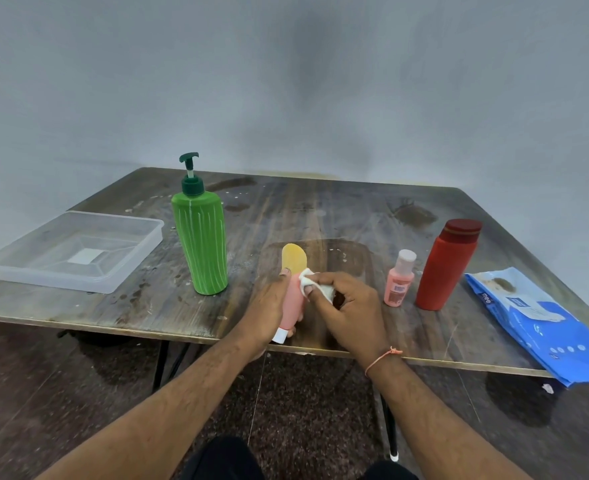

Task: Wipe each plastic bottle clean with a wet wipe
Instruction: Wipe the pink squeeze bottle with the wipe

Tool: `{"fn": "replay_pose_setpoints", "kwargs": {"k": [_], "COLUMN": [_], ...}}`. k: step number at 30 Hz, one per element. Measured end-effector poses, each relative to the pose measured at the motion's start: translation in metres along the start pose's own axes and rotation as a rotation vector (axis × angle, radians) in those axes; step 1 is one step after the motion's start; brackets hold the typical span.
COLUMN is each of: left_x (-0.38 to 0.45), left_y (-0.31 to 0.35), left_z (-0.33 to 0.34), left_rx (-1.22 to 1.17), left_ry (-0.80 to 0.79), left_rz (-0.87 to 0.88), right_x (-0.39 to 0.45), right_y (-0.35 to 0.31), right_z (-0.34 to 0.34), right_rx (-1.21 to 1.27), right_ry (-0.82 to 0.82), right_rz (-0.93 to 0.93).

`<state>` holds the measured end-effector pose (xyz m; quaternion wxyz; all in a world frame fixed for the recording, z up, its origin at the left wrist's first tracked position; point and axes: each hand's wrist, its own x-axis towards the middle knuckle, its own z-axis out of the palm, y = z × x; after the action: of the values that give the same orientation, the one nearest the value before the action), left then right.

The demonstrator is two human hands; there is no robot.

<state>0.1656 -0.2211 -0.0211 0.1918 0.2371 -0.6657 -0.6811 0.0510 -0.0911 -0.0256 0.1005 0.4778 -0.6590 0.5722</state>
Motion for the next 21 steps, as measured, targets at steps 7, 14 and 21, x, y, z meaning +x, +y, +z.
{"fn": "replay_pose_setpoints", "kwargs": {"k": [7,14,21], "left_x": [-0.012,-0.009,-0.012], "left_y": [0.011,0.004,0.011], "left_z": [-0.002,-0.004,-0.001], "left_rx": [-0.157,-0.181,-0.208], "left_ry": [-0.102,-0.029,-0.135], "left_rz": [0.062,0.0,0.051], "right_x": [-0.005,0.001,-0.004], "right_y": [-0.003,0.003,-0.001], "right_z": [-0.002,-0.001,-0.001], "right_rx": [0.004,-0.005,0.032], "right_ry": [-0.236,-0.039,-0.219], "right_rz": [-0.024,0.046,0.0]}}
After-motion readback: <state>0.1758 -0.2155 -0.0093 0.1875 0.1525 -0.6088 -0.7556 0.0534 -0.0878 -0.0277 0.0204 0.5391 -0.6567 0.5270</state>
